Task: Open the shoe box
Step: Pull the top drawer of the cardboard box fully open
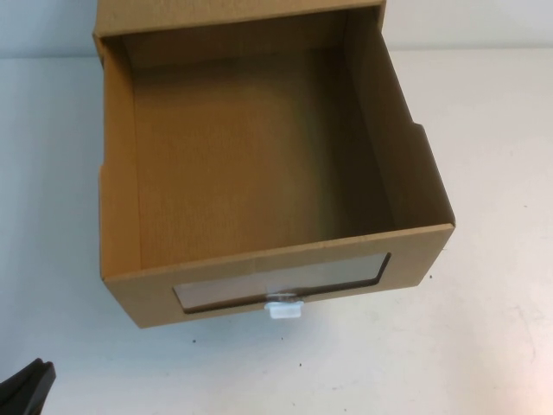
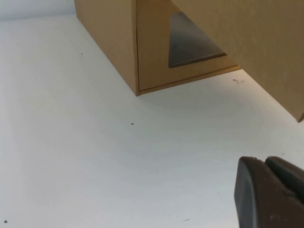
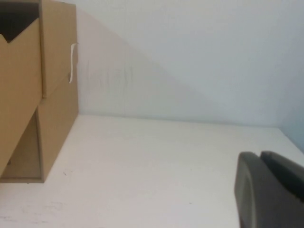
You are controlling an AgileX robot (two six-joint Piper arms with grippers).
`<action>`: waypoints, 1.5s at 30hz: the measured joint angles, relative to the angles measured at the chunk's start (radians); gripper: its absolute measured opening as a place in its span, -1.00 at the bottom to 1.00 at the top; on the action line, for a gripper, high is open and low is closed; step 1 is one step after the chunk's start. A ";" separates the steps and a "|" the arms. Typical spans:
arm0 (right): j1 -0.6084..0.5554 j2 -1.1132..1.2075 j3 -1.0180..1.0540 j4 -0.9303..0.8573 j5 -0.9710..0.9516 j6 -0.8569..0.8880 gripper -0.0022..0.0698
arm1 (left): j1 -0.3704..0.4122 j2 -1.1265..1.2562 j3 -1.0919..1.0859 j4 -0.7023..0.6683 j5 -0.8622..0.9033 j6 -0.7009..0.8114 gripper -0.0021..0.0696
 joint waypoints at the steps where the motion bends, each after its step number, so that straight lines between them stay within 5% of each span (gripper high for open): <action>1: 0.000 0.000 0.000 0.000 0.000 0.000 -0.98 | 0.000 0.000 0.000 0.000 0.000 0.000 -0.96; 11: 0.000 0.000 0.014 -0.122 -0.016 0.097 -0.98 | 0.000 0.000 0.000 0.000 0.000 0.000 -0.96; 19: 0.000 0.000 0.014 -0.954 0.061 0.924 -0.98 | 0.000 0.000 0.000 0.000 0.000 0.000 -0.96; 23: 0.000 0.000 0.014 -1.205 0.162 1.201 -0.98 | 0.000 0.000 0.000 0.000 0.000 0.000 -0.96; 28: 0.000 0.000 0.015 -1.251 0.304 1.260 -0.98 | 0.000 0.000 0.000 0.000 0.000 0.000 -0.96; 45: 0.000 0.000 0.015 -1.253 0.325 1.271 -0.98 | 0.000 0.000 0.000 0.000 0.000 0.000 -0.96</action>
